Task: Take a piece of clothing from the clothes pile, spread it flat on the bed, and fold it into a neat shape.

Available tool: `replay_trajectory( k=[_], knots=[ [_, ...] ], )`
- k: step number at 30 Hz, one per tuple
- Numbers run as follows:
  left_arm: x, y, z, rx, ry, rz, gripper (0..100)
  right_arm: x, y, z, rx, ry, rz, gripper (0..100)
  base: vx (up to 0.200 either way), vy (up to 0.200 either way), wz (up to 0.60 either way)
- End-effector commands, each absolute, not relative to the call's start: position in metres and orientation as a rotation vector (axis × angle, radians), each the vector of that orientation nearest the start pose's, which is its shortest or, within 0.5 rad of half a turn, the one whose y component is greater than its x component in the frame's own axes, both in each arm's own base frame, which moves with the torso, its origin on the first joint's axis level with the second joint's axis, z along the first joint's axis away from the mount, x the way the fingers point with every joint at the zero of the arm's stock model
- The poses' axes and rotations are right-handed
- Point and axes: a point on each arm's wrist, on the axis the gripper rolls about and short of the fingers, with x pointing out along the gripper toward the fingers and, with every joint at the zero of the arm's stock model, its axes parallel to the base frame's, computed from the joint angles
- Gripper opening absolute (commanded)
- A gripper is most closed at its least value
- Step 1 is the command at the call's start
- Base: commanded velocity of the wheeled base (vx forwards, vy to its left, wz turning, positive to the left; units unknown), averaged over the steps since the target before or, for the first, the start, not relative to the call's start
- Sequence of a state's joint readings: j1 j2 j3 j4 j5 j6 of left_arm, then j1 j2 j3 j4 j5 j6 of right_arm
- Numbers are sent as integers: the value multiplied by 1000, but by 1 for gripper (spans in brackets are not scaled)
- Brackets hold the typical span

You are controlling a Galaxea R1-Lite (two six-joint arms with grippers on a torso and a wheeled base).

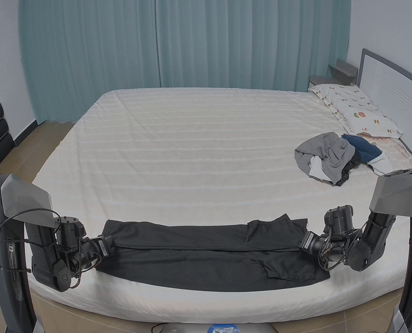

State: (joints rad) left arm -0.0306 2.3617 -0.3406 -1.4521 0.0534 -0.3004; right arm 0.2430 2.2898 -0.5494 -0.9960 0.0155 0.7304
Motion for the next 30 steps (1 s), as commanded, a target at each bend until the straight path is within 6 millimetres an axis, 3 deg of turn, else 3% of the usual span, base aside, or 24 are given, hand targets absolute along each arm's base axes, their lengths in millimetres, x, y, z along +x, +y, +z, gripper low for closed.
replay_trajectory(
  k=[1,2,9,13,16,23,30],
  knots=[
    [288,-8,-28,-268,553,106,100,305,76,-26,595,794,-30,0,0,0,0],
    [287,-8,-26,-268,550,106,100,305,76,-23,597,784,-27,100,0,0,0],
    [292,-5,-7,-280,482,104,100,308,69,-2,617,716,-21,100,0,0,0],
    [307,-3,5,-345,400,94,100,318,58,12,656,648,-27,100,0,0,0],
    [329,-4,11,-498,350,101,100,330,47,18,728,609,-39,100,0,0,0],
    [369,3,4,-700,513,41,100,340,36,13,846,669,62,100,0,0,0],
    [388,9,-12,-716,589,73,100,347,23,-1,884,710,92,100,0,0,0]
  ],
)
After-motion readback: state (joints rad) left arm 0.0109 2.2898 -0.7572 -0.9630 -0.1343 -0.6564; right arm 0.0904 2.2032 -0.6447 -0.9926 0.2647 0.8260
